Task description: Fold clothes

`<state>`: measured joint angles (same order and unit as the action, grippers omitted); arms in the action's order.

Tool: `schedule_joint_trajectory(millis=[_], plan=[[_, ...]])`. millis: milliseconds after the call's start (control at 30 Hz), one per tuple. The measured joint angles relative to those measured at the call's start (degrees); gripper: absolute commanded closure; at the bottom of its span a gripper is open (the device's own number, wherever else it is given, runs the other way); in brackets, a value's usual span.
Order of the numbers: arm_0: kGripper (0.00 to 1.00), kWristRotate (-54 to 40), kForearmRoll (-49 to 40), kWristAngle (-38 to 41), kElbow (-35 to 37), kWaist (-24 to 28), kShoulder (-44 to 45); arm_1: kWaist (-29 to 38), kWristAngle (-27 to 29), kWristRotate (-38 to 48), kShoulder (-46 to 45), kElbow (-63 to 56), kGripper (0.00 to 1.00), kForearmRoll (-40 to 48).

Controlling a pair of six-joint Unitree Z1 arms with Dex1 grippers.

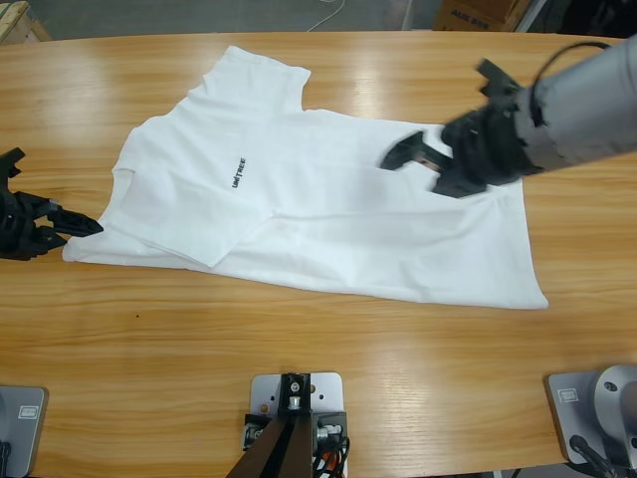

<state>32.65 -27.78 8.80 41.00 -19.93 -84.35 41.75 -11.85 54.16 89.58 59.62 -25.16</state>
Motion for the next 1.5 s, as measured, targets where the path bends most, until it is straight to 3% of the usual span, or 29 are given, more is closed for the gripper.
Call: schedule_joint_trajectory(millis=[100, 233, 333, 400, 467, 500, 633, 967, 1167, 1500], plan=[[0.389, 0.65, 1.53, 0.59, -0.46, 0.85, 0.26, 1.76, -5.00, 1.03, 3.31, -0.26, 0.363, 7.61], [0.397, 0.72, 3.98, 3.66, -0.97, 1.00, 0.25, 3.00, -6.23, 2.40, 6.44, -0.60, 0.363, 10.65], [0.583, 0.71, 5.86, 9.81, -0.98, 1.00, -0.19, 3.03, -6.24, 2.72, 6.51, -1.28, 0.363, 11.06], [0.628, 0.72, 7.30, 14.72, -1.21, 0.87, -0.64, 3.03, -6.24, 2.90, 6.51, -1.96, 0.363, 11.26], [0.594, 1.54, 9.97, 19.58, -2.24, 0.20, -0.77, 3.03, -6.23, 3.20, 6.51, -2.69, 0.363, 11.40], [0.514, 2.48, 11.71, 21.38, -3.04, -0.35, -0.81, 3.04, -6.19, 3.31, 6.51, -3.03, 0.363, 11.42], [0.349, 6.93, 18.72, 25.28, -5.41, -2.88, -3.39, 3.04, -5.81, 3.58, 6.50, -4.28, 0.357, 11.51], [0.345, 26.62, 27.42, 18.94, -9.45, -10.10, -6.45, 3.04, -4.20, 4.57, 5.83, -7.14, 0.345, 11.59], [0.349, 29.53, 32.37, 17.20, -9.55, -11.29, -9.67, 3.04, -3.85, 4.69, 5.05, -9.00, 0.346, 11.59], [0.354, 30.02, 33.12, 17.06, -10.16, -11.80, -11.49, 3.04, -3.69, 4.95, 5.05, -9.41, 0.345, 12.00]])
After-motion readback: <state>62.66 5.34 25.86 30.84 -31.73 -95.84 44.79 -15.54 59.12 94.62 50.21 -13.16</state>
